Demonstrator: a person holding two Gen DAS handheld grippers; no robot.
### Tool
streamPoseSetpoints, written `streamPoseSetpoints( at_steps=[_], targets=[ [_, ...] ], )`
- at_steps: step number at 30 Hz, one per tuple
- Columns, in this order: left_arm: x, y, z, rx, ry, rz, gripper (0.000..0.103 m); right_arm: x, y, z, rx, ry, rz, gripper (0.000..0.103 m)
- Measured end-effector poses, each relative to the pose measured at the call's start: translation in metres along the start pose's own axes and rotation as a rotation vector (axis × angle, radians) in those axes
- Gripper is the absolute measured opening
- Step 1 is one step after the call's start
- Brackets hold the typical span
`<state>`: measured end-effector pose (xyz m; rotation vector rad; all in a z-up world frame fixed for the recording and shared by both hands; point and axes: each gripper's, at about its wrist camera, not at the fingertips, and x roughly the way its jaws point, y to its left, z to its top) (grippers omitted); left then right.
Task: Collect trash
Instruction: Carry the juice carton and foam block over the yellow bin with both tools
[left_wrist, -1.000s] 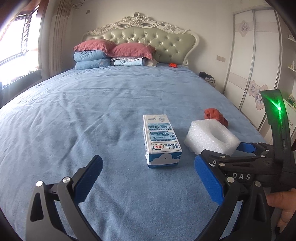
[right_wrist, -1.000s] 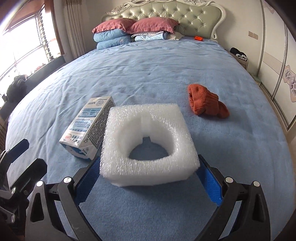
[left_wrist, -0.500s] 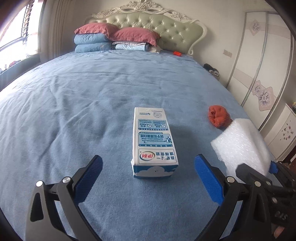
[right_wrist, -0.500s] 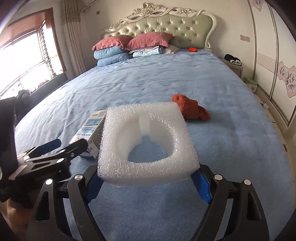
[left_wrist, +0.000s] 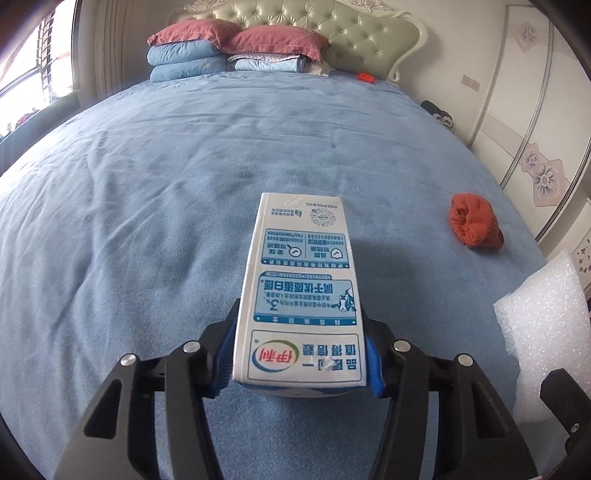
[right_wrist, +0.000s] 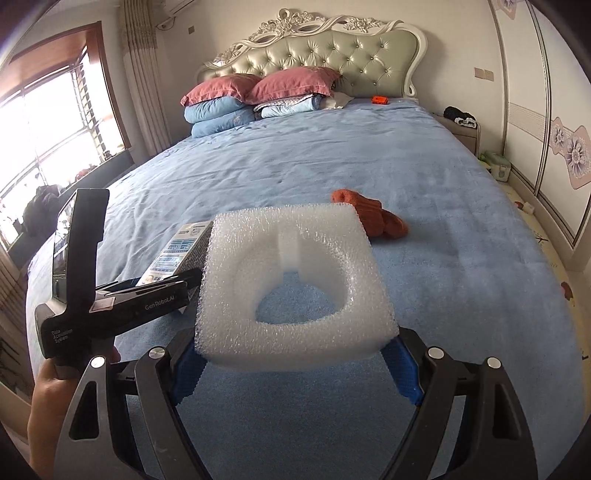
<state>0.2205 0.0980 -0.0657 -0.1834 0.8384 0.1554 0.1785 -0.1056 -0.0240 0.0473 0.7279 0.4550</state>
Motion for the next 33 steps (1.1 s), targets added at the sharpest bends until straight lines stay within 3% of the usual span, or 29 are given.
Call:
streamPoseSetpoints(
  at_steps=[7, 11, 14, 19, 27, 33],
  targets=[
    [-0.039, -0.006, -0.016, 0.034, -0.09, 0.002, 0.054, -0.01, -0.003, -0.007, 0.009, -0.011, -0.004, 0.08],
    [-0.062, -0.014, -0.031, 0.047, -0.102, -0.002, 0.054, -0.024, -0.005, -0.013, 0.011, -0.029, -0.005, 0.08],
    [-0.082, -0.022, -0.045, 0.041, -0.116, -0.062, 0.054, -0.037, -0.01, -0.02, 0.006, -0.038, -0.011, 0.08],
    [-0.113, -0.043, -0.064, 0.076, -0.155, -0.094, 0.054, -0.068, -0.026, -0.035, 0.013, -0.061, -0.025, 0.08],
    [-0.153, -0.112, -0.096, 0.208, -0.179, -0.166, 0.054, -0.13, -0.07, -0.066, 0.047, -0.105, -0.069, 0.08],
    [-0.165, -0.166, -0.115, 0.275, -0.16, -0.262, 0.054, -0.174, -0.108, -0.091, 0.098, -0.136, -0.117, 0.08]
  ],
)
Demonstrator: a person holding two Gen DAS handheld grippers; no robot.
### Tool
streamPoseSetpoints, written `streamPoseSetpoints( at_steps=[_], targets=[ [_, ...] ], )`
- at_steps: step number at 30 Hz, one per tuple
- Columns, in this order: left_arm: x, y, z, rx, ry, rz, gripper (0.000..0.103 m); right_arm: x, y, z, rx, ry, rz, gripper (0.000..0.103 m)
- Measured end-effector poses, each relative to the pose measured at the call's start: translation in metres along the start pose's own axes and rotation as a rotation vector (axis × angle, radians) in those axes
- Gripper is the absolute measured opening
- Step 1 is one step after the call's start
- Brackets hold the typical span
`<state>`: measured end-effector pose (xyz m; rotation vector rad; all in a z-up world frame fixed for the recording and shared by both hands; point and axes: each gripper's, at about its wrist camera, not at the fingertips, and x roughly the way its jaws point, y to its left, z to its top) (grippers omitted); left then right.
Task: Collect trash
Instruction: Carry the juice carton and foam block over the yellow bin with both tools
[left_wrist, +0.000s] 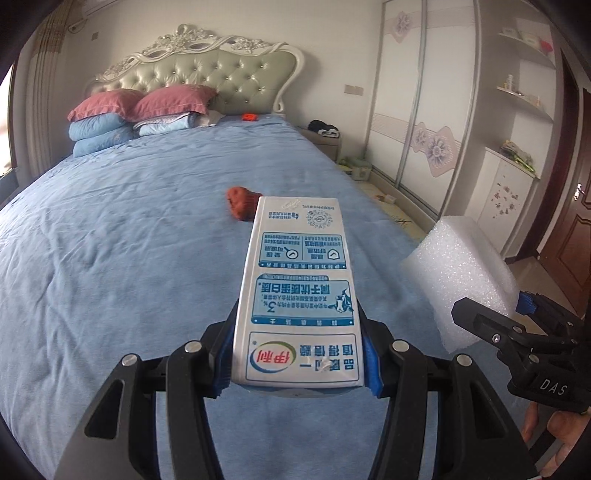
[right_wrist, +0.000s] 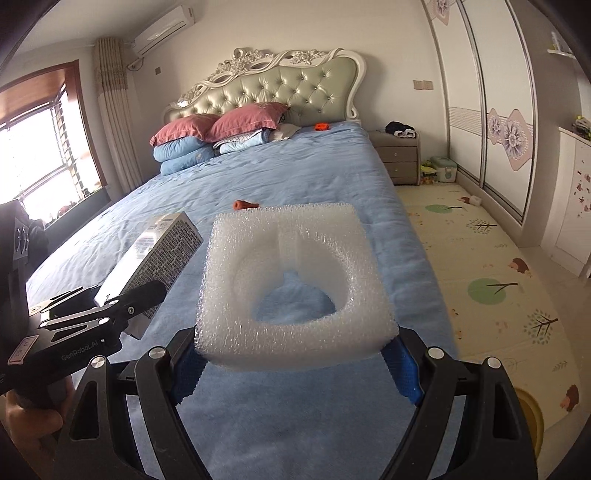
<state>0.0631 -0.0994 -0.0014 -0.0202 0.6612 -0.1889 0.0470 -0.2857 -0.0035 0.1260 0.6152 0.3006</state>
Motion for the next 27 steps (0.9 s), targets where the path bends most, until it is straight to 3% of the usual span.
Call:
streamPoseSetpoints(
  at_steps=[18, 23, 27],
  targets=[
    [0.026, -0.181, -0.019, 0.235, 0.078, -0.279, 0.054, -0.102, -0.13, -0.06, 0.146, -0.037, -0.224, 0.08],
    [0.046, -0.24, -0.04, 0.296, 0.179, -0.393, 0.054, -0.132, -0.172, -0.093, 0.216, -0.019, -0.309, 0.08],
    [0.068, -0.282, -0.063, 0.353, 0.27, -0.44, 0.054, -0.151, -0.203, -0.126, 0.278, 0.021, -0.386, 0.08]
  ],
)
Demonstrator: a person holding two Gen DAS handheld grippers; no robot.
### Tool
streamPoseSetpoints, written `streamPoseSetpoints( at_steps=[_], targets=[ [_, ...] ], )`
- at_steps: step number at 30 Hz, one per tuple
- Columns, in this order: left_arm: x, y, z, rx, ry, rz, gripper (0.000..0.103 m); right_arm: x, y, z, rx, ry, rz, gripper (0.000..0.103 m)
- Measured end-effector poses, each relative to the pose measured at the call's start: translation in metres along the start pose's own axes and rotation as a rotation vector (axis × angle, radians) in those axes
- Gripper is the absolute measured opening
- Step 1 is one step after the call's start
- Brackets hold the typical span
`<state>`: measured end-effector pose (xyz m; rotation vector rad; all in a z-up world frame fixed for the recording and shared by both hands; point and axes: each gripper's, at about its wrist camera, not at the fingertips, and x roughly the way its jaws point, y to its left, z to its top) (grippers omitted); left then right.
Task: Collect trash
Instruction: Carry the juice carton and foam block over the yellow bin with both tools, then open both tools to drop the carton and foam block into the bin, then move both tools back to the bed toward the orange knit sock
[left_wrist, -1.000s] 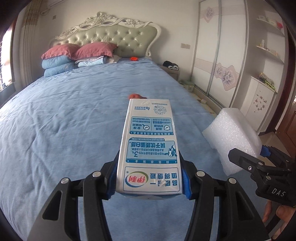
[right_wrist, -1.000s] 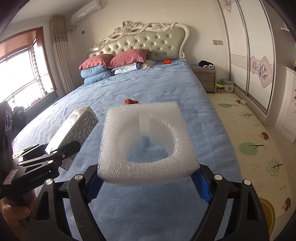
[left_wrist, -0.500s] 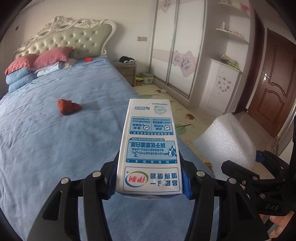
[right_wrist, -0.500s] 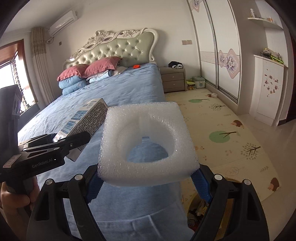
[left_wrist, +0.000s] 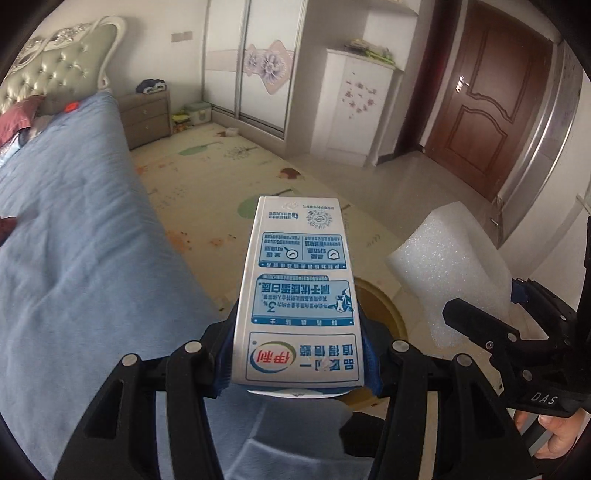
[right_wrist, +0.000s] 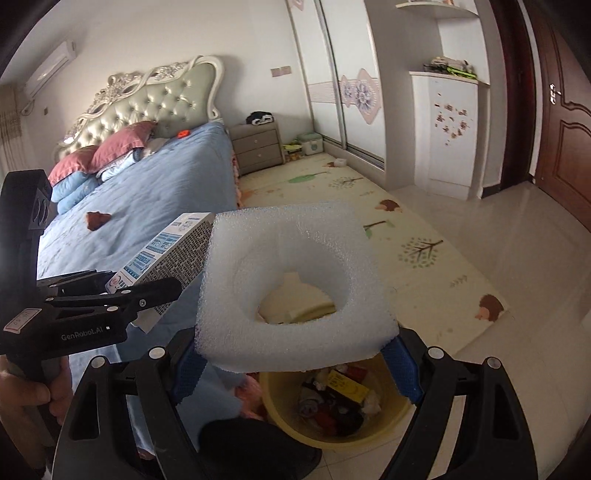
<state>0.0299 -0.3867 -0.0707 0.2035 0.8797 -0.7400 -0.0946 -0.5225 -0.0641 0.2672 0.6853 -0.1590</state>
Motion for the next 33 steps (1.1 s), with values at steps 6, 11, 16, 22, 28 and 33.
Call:
streamPoseSetpoints(
  at_steps=[6, 11, 16, 22, 28, 33],
  targets=[
    [0.051, -0.032, 0.002, 0.043, 0.108, -0.03, 0.054, 0.011, -0.041, -0.022, 0.067, 0.068, -0.068, 0.08],
    [0.086, -0.047, 0.013, 0.059, 0.171, -0.019, 0.054, 0.036, -0.057, -0.029, 0.102, 0.11, -0.099, 0.08],
    [0.107, -0.044, 0.026, 0.024, 0.215, -0.023, 0.058, 0.052, -0.064, -0.033, 0.117, 0.134, -0.124, 0.081],
    [0.117, -0.044, 0.023, -0.001, 0.232, 0.005, 0.092, 0.072, -0.07, -0.036, 0.1, 0.181, -0.141, 0.09],
    [0.112, -0.041, 0.021, 0.002, 0.21, -0.023, 0.095, 0.068, -0.07, -0.044, 0.101, 0.193, -0.126, 0.09],
    [0.105, -0.047, 0.02, 0.027, 0.192, -0.029, 0.095, 0.055, -0.06, -0.042, 0.073, 0.179, -0.154, 0.09]
  ],
)
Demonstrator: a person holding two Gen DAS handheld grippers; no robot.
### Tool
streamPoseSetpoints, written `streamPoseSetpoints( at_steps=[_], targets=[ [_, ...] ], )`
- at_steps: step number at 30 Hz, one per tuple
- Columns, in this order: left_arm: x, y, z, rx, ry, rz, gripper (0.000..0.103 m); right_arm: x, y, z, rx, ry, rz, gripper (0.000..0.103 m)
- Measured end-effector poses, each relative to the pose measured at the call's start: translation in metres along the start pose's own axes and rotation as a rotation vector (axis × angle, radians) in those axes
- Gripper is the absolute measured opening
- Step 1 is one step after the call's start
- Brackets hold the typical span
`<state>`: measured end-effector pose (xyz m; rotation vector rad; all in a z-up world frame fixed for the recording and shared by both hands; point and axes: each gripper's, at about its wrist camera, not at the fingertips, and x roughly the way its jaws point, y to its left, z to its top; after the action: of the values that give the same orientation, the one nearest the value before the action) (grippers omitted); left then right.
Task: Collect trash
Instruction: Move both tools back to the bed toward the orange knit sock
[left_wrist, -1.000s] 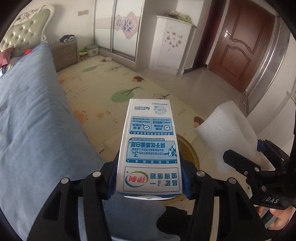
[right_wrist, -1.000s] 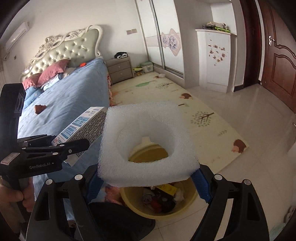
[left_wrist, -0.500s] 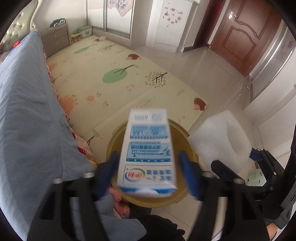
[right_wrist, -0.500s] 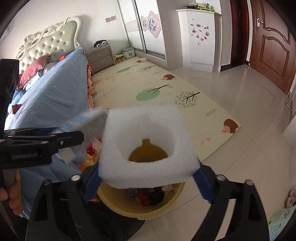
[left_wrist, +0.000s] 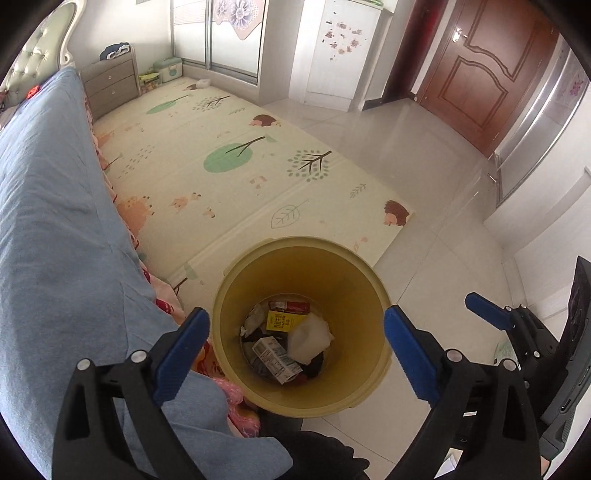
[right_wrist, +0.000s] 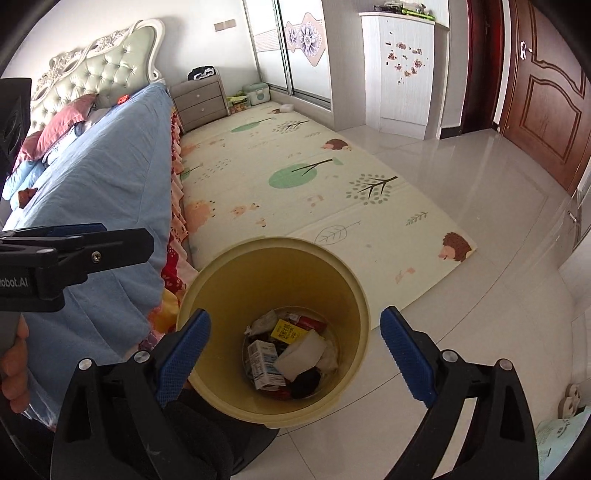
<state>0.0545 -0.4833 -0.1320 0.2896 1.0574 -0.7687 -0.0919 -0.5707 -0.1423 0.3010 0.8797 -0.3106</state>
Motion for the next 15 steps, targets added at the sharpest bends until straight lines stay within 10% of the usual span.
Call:
streamPoseSetpoints(
  at_steps=[15],
  targets=[
    [-0.074, 0.017, -0.006, -0.012, -0.193, 0.052, 0.096, -0.053, 0.039, 0.024, -0.071, -0.14, 0.022, 0.09]
  ],
)
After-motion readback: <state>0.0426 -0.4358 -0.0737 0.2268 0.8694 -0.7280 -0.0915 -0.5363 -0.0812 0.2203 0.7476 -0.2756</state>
